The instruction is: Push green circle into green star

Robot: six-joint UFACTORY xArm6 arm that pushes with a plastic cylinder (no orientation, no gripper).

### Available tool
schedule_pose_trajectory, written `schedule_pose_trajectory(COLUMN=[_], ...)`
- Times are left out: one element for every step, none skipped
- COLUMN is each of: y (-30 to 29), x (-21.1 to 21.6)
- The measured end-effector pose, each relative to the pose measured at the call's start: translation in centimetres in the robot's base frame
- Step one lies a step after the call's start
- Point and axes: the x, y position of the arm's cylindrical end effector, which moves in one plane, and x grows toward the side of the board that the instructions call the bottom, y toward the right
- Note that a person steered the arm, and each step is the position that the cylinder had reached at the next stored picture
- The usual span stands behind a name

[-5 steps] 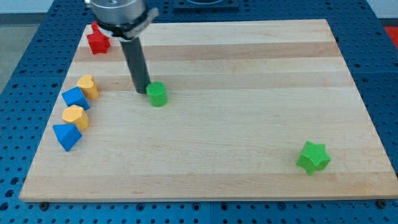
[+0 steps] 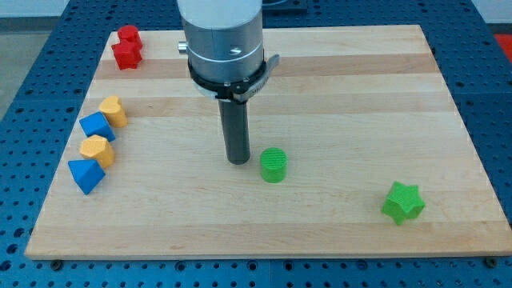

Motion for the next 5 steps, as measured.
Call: schedule_pose_trajectory(y=[4.7,9.3,9.9,6.0,6.5], x=[0.0,1.1,1.1,1.3,2.7])
